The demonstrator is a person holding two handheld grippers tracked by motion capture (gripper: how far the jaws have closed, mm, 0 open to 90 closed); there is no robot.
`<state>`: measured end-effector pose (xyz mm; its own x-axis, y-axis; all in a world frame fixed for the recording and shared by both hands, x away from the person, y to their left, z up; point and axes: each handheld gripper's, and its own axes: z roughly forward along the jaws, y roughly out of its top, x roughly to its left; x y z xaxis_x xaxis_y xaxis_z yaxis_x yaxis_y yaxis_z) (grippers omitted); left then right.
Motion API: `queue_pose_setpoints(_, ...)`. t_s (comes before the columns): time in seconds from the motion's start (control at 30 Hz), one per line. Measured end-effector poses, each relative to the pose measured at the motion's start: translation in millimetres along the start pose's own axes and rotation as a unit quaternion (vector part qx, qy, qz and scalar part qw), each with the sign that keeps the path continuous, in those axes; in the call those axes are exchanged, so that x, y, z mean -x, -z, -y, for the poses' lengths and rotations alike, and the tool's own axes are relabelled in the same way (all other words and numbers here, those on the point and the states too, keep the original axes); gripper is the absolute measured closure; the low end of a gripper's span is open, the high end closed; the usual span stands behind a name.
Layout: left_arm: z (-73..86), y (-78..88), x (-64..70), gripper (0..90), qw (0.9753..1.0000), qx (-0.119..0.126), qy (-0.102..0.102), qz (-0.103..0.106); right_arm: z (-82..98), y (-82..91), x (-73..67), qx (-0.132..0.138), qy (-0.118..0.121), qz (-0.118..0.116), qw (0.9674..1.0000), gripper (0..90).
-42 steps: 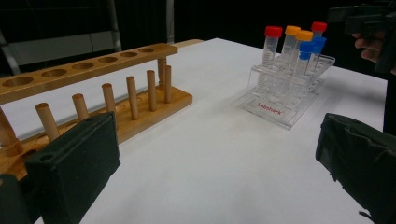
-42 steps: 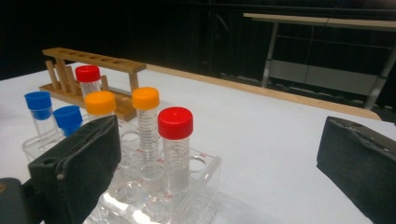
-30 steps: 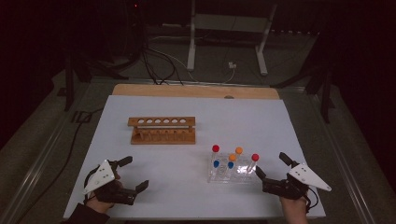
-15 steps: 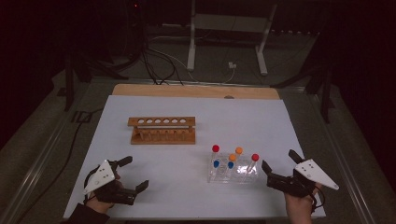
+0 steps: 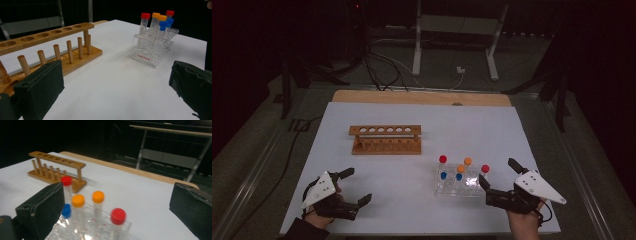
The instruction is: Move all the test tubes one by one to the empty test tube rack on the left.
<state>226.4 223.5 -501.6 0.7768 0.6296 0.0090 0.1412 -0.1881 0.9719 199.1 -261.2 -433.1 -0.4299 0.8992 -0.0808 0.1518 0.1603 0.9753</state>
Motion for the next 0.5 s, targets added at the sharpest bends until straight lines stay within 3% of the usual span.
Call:
queue_pose_setpoints(0.07, -0.1, 0.0, 0.2, 0.5, 1.0, 0.001, 0.002, 0.001, -0.7, -0.9, -2.2, -0.001, 0.001, -0.003, 1.0, 0.0)
queue_pose_setpoints(0.17, -0.2, 0.3, 0.4, 0.5, 1.0, 0.004, 0.0, 0.003, -1.5, -5.4, -8.2, -0.008, -0.008, -0.03, 0.9995, 0.0)
queue_pose_setpoints(0.37, -0.1, -0.2, 0.6, 0.5, 1.0, 0.002, 0.001, 0.004, 1.9, -14.8, -18.9, -0.03, -0.011, -0.06, 0.9977, 0.0)
queue_pose_setpoints(0.5, 0.0, -0.2, 0.5, 0.5, 1.0, 0.002, 0.002, 0.004, 5.8, -19.6, -25.9, -0.044, -0.012, -0.07, 0.9965, 4.3)
